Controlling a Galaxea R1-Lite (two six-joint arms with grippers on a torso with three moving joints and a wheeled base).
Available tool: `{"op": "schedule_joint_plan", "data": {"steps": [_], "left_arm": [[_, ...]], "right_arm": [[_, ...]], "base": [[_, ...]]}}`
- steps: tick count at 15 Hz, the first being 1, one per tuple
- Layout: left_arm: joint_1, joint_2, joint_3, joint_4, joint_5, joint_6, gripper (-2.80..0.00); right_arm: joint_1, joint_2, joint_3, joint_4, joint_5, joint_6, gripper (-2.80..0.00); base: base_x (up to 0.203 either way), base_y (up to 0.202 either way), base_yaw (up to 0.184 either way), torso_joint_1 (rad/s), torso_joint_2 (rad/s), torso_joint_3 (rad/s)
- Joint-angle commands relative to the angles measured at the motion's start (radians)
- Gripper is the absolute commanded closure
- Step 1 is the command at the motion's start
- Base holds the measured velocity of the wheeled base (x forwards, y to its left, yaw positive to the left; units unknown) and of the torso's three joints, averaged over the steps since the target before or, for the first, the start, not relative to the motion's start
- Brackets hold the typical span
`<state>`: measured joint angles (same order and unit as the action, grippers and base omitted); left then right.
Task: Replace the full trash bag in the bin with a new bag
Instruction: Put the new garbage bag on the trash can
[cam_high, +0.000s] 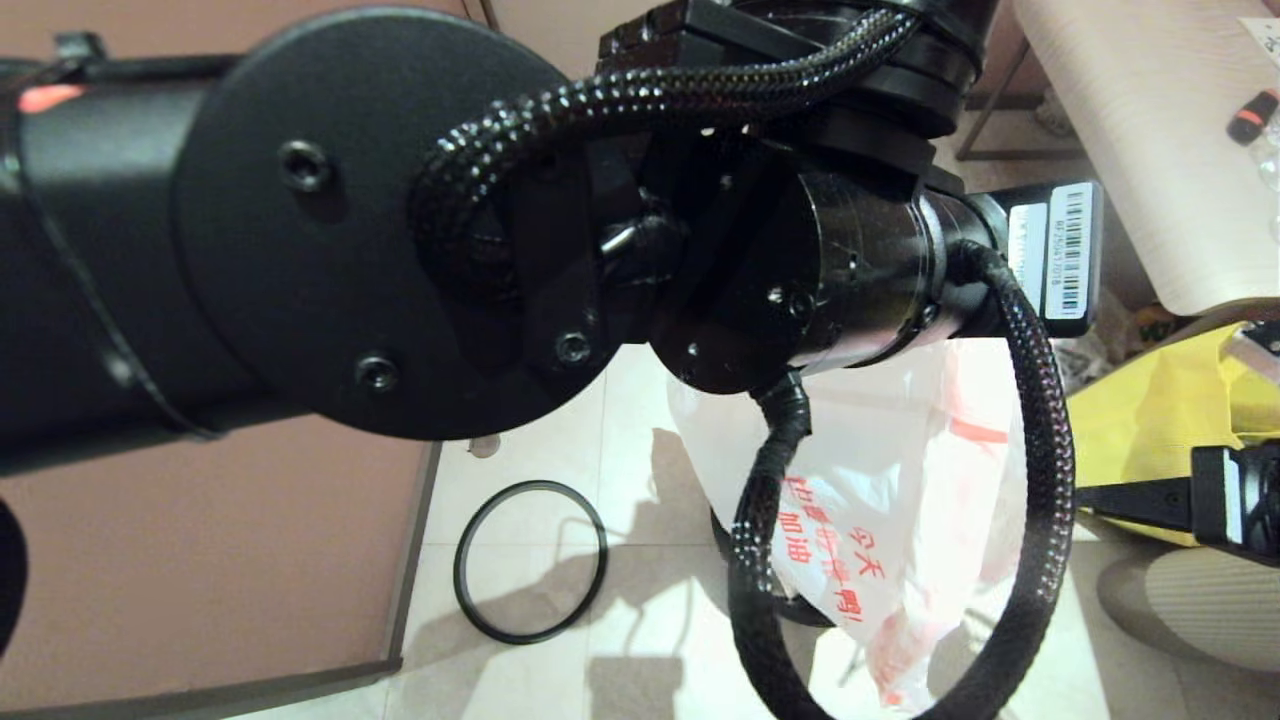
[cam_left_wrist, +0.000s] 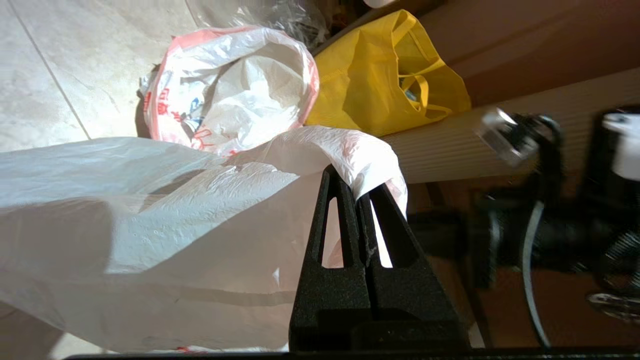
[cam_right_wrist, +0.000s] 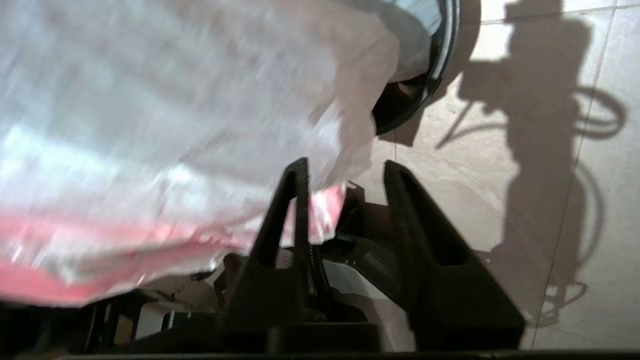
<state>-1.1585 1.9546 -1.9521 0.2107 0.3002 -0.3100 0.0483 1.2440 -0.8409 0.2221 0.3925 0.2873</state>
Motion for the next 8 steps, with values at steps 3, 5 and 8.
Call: {"op": "schedule_joint_plan", "data": {"steps": [3,5,8], "left_arm": [[-0.012,-0.002,-0.002,-0.004,0.030,0.010,0.00],[-0.012,-0.005,-0.002,-0.014,0.031,0.017,0.00],[-0.018,-0.027,-0.002,-0.016,0.031,0.020,0.00]], "right_arm": [[0.073,-0.232,0.122,-0.001,0.010,-0.035,-2.80],[0.137,-0.273,0.167,0.000,-0.007,-0.108,-2.80],[0.172,-0.193,0.170,-0.016,-0.052,-0.157,-2.80]], "base": [[0.000,0.000,0.000,0.000,0.00,0.000],[0.000,0.000,0.000,0.000,0.00,0.000],[0.000,0.000,0.000,0.000,0.00,0.000]]}}
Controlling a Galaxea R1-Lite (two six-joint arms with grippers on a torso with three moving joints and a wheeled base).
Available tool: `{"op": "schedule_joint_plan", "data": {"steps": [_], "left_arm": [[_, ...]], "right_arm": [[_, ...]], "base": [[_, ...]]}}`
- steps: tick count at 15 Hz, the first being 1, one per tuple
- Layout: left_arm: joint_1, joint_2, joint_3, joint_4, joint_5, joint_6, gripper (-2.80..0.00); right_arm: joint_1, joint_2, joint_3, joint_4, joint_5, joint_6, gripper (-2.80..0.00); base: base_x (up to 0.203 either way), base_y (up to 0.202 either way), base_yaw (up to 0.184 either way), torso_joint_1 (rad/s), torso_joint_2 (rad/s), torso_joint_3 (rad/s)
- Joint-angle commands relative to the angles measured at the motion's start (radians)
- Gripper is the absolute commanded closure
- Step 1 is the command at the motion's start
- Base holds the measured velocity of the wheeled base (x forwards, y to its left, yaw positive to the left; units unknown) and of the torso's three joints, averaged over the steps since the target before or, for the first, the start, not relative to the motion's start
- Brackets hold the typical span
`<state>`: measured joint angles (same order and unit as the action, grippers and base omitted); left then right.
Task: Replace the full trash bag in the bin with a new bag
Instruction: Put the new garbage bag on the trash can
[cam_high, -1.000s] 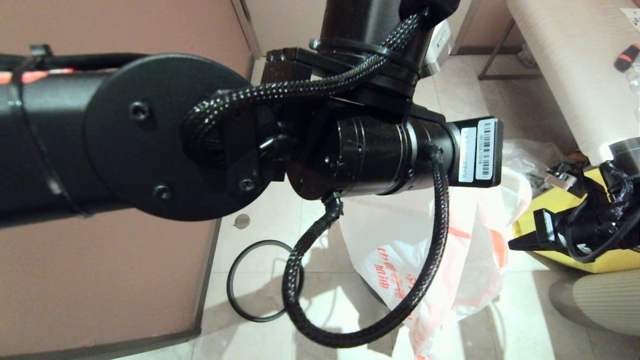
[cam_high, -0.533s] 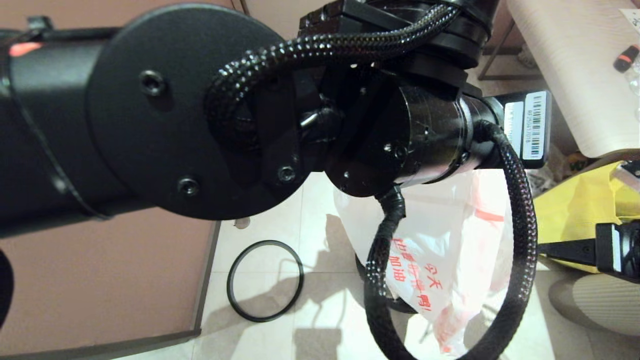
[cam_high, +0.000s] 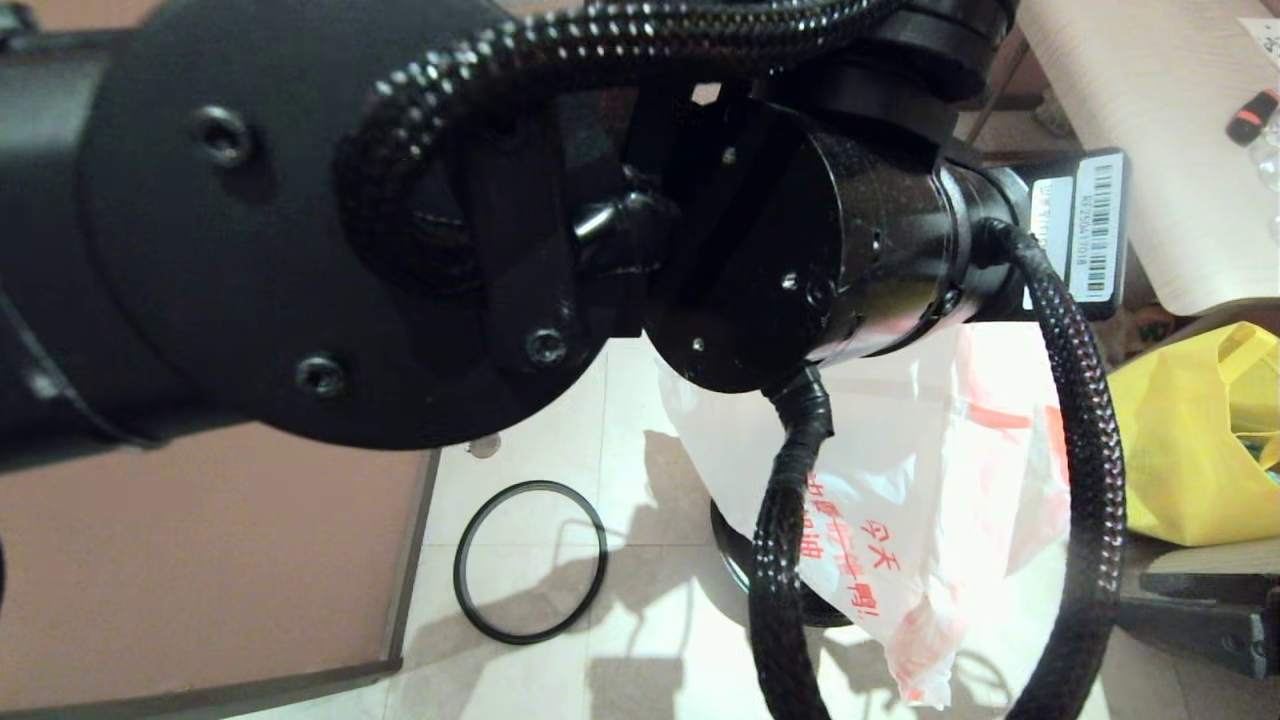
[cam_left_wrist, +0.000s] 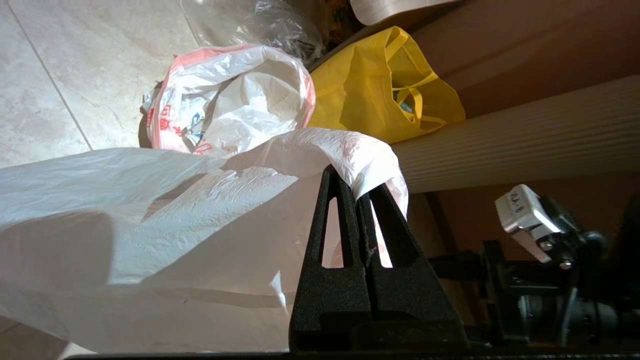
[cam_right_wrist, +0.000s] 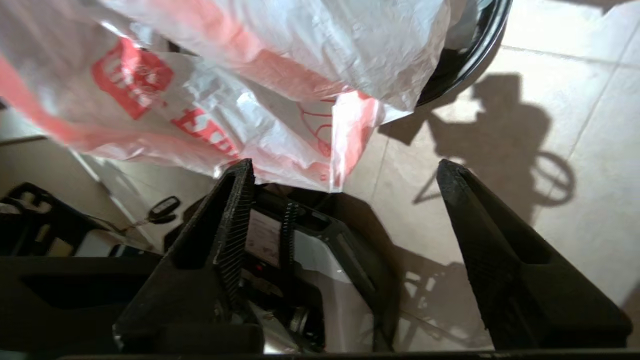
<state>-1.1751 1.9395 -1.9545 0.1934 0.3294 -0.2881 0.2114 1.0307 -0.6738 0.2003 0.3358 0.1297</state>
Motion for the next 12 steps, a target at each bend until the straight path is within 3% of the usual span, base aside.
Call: {"op": "schedule_joint_plan", "data": {"steps": [1,3,6,12], "left_arm": [[-0.001,-0.014,0.000,0.003,0.002,-0.002,0.00],[-0.001,-0.019,0.000,0.001,0.002,-0.002,0.00],[-0.001,-0.030,0.000,0.001,0.000,-0.002,0.00],[0.000,-0.027,0.000,0.001,0.000,-0.002,0.00]], "right_arm": [[0.022,0.059,0.002,-0.018,-0.014,-0.023,-2.80],[0.055,0.126,0.000,-0.122,-0.052,-0.037,-2.80],[0.152,0.241,0.000,-0.279,-0.248,-0.039,-2.80],[0.256,0.151,0.022,-0.303,-0.275,-0.037,-2.80]], "base": [[0.000,0.000,0.000,0.000,0.00,0.000],[0.000,0.000,0.000,0.000,0.00,0.000],[0.000,0.000,0.000,0.000,0.00,0.000],[0.000,0.000,0.000,0.000,0.00,0.000]]}}
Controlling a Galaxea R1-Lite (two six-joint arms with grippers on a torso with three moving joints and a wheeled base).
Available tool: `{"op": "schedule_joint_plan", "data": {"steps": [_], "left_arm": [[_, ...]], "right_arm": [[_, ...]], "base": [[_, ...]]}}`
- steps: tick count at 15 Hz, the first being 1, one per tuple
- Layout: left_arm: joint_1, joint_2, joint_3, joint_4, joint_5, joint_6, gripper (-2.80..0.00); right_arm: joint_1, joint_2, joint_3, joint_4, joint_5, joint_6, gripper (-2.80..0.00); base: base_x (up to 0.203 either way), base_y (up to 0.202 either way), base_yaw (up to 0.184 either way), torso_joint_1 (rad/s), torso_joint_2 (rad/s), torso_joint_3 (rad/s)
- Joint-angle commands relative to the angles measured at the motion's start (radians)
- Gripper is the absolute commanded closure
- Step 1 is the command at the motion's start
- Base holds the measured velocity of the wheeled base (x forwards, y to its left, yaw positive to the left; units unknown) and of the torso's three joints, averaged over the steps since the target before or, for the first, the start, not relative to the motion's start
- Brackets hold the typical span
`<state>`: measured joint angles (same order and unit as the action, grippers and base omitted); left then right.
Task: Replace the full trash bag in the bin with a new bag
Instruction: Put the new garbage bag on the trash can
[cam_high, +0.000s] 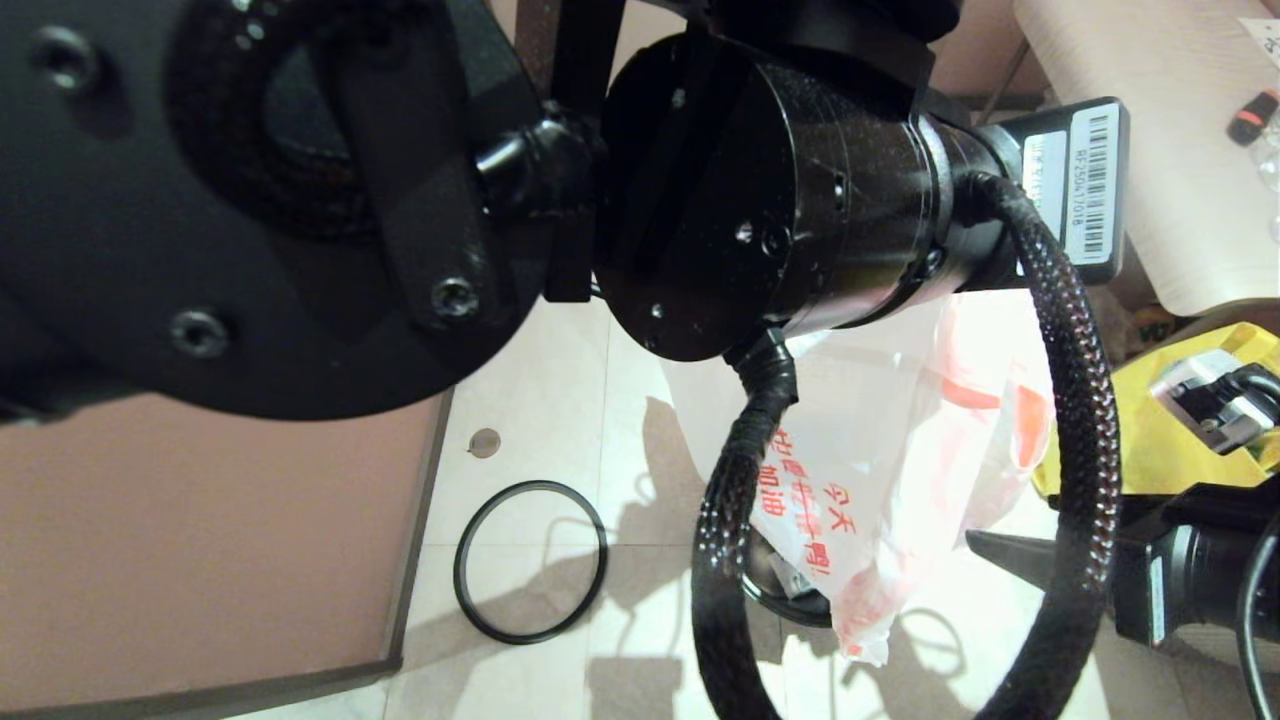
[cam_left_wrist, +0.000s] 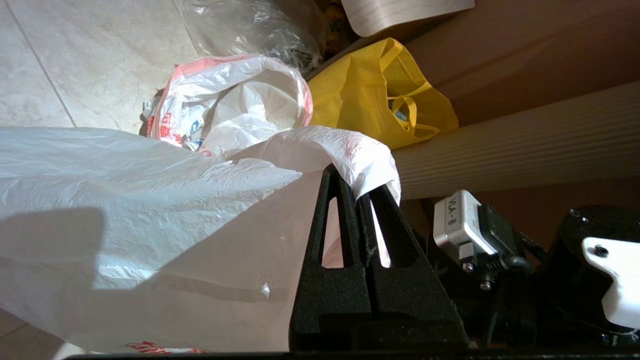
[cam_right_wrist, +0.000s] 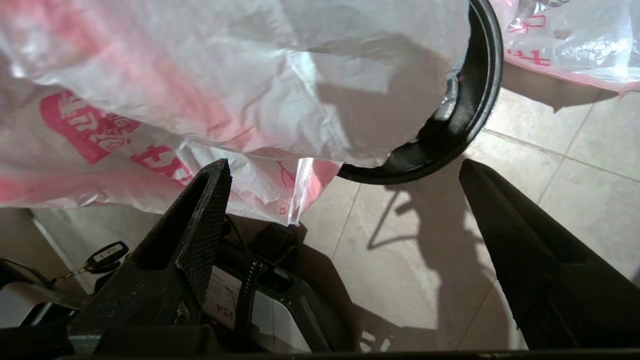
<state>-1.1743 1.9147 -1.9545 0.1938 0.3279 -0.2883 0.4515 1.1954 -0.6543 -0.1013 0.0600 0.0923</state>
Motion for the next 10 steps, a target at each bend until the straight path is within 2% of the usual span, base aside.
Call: {"op": "schedule_joint_plan", "data": {"steps": [1,6,8,10], "left_arm": [[0.001,-0.002,0.000,0.001,0.002,-0.003,0.00],[-0.011,-0.009,0.000,0.000,0.000,-0.002,0.00],[-0.013,-0.022,0.000,0.001,-0.001,-0.002,0.00],[-0.009,-0.037,0.000,-0.001,0.002,-0.003,0.00]], "right_arm": [[0.019,-0.019,0.004,-0.001,0.000,0.000,-2.80],[0.043,0.070,-0.002,-0.040,-0.024,-0.003,-2.80],[0.041,0.173,0.001,-0.146,-0.094,-0.002,-2.80],[0.038,0.274,0.026,-0.279,-0.215,-0.001,-2.80]], "base": [[0.000,0.000,0.000,0.000,0.00,0.000],[0.000,0.000,0.000,0.000,0.00,0.000],[0.000,0.000,0.000,0.000,0.00,0.000],[0.000,0.000,0.000,0.000,0.00,0.000]]}}
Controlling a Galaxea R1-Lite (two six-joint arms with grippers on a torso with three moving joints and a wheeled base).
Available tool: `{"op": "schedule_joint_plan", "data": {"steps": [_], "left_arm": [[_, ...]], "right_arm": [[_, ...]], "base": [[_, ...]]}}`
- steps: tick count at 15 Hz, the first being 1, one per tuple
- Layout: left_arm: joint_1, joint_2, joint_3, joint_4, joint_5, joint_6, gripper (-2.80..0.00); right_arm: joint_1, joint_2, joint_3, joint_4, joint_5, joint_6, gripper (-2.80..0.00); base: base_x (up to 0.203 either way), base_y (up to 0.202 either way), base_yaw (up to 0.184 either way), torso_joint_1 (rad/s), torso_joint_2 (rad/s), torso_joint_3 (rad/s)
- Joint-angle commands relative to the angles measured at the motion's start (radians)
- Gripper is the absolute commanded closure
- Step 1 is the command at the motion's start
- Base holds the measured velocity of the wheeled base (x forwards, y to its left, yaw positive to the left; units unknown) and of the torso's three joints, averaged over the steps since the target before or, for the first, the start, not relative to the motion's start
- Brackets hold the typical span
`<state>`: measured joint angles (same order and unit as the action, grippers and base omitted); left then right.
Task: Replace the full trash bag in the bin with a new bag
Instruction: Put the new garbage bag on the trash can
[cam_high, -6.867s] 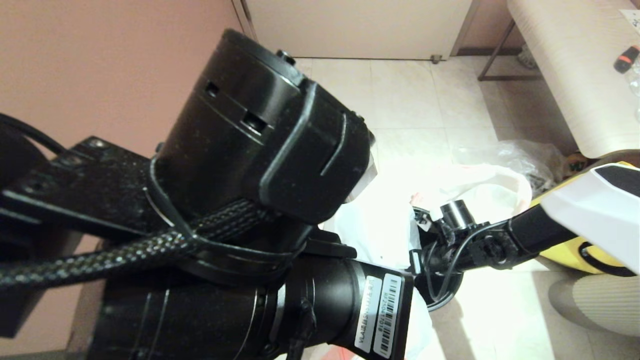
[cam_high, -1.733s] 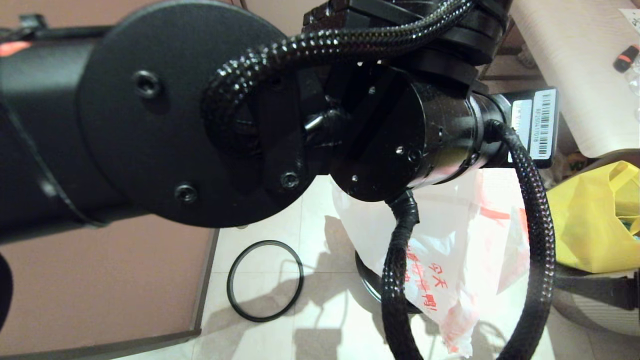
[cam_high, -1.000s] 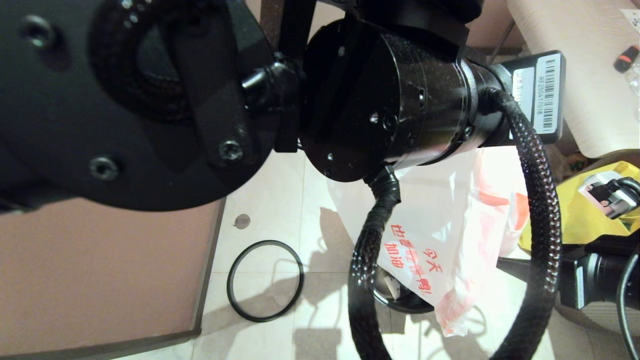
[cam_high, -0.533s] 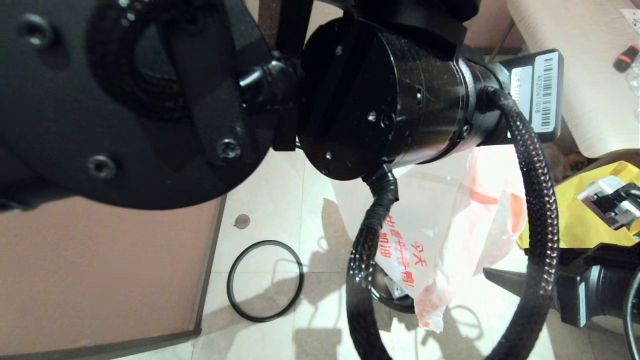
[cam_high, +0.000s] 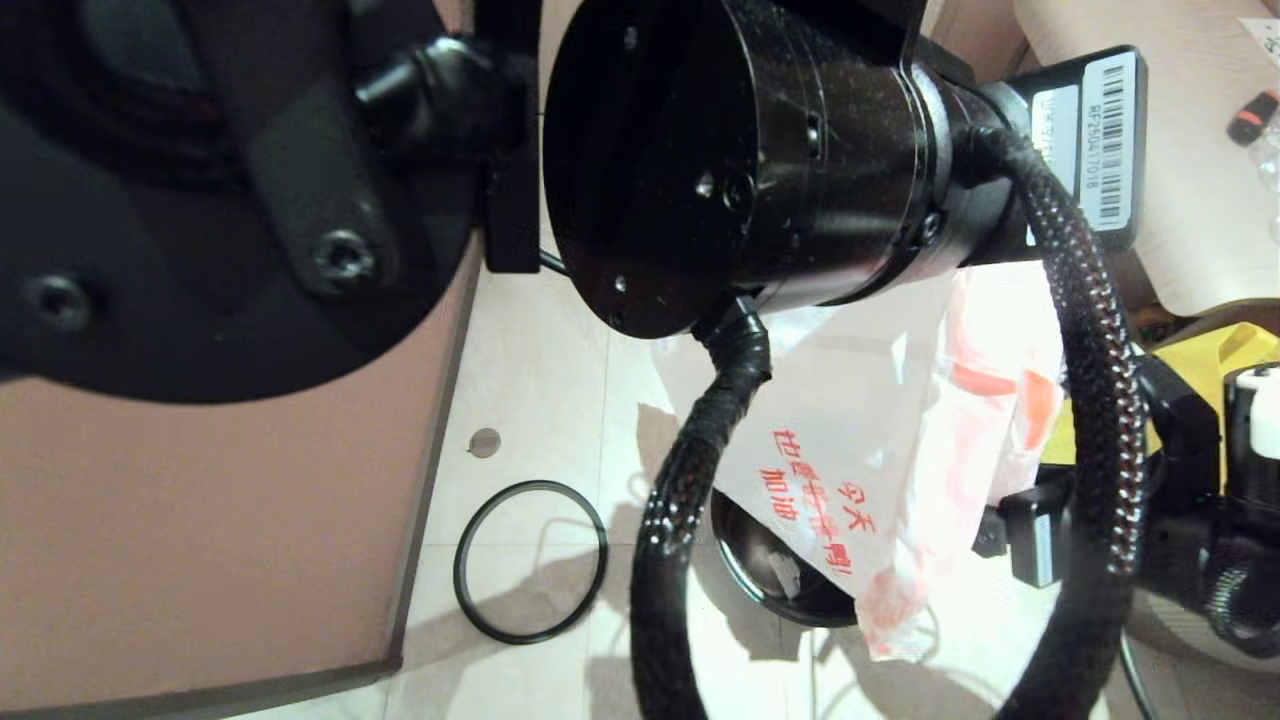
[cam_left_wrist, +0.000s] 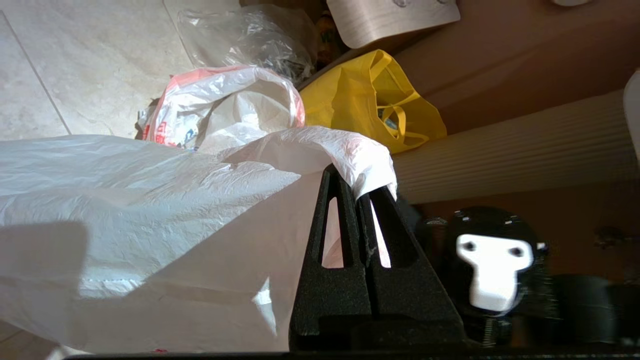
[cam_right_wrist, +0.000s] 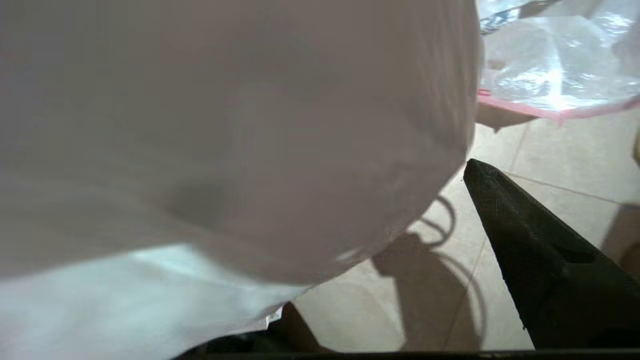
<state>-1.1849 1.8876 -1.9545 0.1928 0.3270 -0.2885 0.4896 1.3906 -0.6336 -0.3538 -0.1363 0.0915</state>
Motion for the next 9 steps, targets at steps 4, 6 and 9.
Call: {"op": "schedule_joint_plan", "data": {"steps": [4,6,9], "left_arm": [[0.006,-0.054,0.001,0.006,0.004,-0.004,0.00],[0.036,-0.072,0.002,0.012,0.002,-0.003,0.00],[0.034,-0.088,0.002,0.016,-0.003,-0.003,0.00]], "right_arm": [[-0.093,0.183,0.016,-0.172,-0.053,0.001,0.00],[-0.116,0.183,0.011,-0.238,-0.053,-0.004,0.00],[-0.105,0.218,-0.057,-0.251,-0.032,0.014,0.00]], "base": [[0.000,0.000,0.000,0.000,0.00,0.000],[0.000,0.000,0.000,0.000,0.00,0.000],[0.000,0.000,0.000,0.000,0.00,0.000]]}}
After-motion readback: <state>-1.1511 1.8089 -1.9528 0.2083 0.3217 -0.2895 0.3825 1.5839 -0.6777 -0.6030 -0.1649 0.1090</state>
